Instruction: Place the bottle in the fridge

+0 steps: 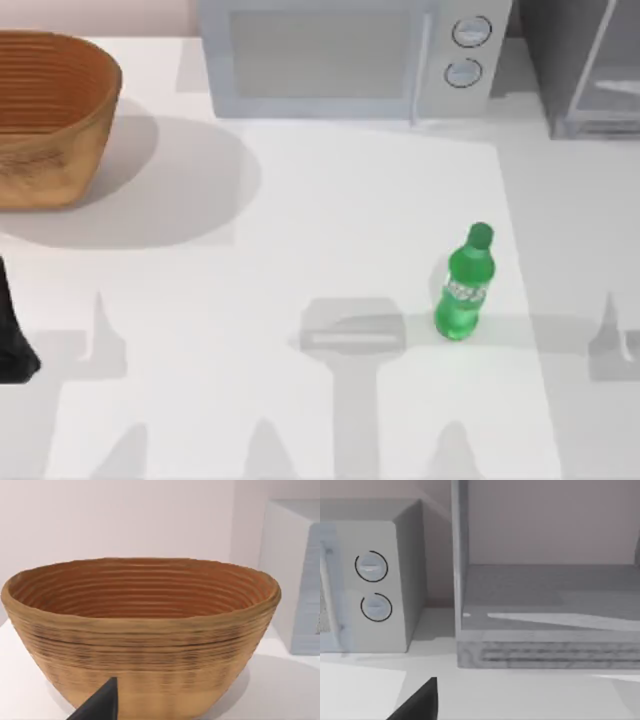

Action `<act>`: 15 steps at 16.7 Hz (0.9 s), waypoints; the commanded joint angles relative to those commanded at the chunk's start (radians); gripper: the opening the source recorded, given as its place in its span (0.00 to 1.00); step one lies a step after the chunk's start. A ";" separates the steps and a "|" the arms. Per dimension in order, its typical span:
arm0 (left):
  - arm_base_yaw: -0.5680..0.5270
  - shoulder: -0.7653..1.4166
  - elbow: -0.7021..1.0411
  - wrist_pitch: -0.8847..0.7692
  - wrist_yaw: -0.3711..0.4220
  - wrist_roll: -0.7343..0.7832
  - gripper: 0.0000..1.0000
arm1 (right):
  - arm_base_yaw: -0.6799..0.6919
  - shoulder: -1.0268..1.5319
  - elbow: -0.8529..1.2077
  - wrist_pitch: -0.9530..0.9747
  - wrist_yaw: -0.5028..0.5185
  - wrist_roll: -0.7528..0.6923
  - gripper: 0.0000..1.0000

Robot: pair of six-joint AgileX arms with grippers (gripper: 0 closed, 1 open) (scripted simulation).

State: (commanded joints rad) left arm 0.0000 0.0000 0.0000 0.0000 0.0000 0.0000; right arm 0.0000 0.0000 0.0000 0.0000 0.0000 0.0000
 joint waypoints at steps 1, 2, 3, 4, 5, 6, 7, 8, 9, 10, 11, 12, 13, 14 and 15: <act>0.000 0.000 0.000 0.000 0.000 0.000 1.00 | 0.000 0.000 0.000 0.000 0.000 0.000 1.00; 0.000 0.000 0.000 0.000 0.000 0.000 1.00 | 0.000 0.000 0.000 0.000 0.000 0.000 1.00; 0.000 0.000 0.000 0.000 0.000 0.000 1.00 | 0.001 0.009 -0.003 0.003 -0.002 -0.002 1.00; 0.000 0.000 0.000 0.000 0.000 0.000 1.00 | 0.003 0.027 -0.008 0.010 -0.005 -0.006 1.00; 0.000 0.000 0.000 0.000 0.000 0.000 1.00 | 0.007 0.055 -0.012 0.023 -0.010 -0.012 1.00; 0.000 0.000 0.000 0.000 0.000 0.000 1.00 | 0.013 0.091 -0.015 0.045 -0.018 -0.019 1.00; 0.000 0.000 0.000 0.000 0.000 0.000 1.00 | 0.020 0.132 -0.016 0.076 -0.027 -0.026 1.00; 0.000 0.000 0.000 0.000 0.000 0.000 1.00 | 0.028 0.179 -0.015 0.113 -0.039 -0.033 1.00; 0.000 0.000 0.000 0.000 0.000 0.000 1.00 | 0.038 0.229 -0.012 0.156 -0.052 -0.039 1.00; 0.000 0.000 0.000 0.000 0.000 0.000 1.00 | 0.048 0.284 -0.007 0.205 -0.066 -0.044 1.00; 0.000 0.000 0.000 0.000 0.000 0.000 1.00 | 0.059 0.344 -0.001 0.260 -0.082 -0.047 1.00; 0.000 0.000 0.000 0.000 0.000 0.000 1.00 | 0.071 0.407 0.005 0.318 -0.098 -0.050 1.00; 0.000 0.000 0.000 0.000 0.000 0.000 1.00 | 0.083 0.472 0.012 0.378 -0.115 -0.051 1.00; 0.000 0.000 0.000 0.000 0.000 0.000 1.00 | 0.095 0.541 0.018 0.441 -0.133 -0.052 1.00; 0.000 0.000 0.000 0.000 0.000 0.000 1.00 | 0.107 0.612 0.024 0.506 -0.150 -0.051 1.00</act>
State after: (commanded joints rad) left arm 0.0000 0.0000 0.0000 0.0000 0.0000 0.0000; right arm 0.1068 0.6125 0.0242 0.5063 -0.1503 -0.0513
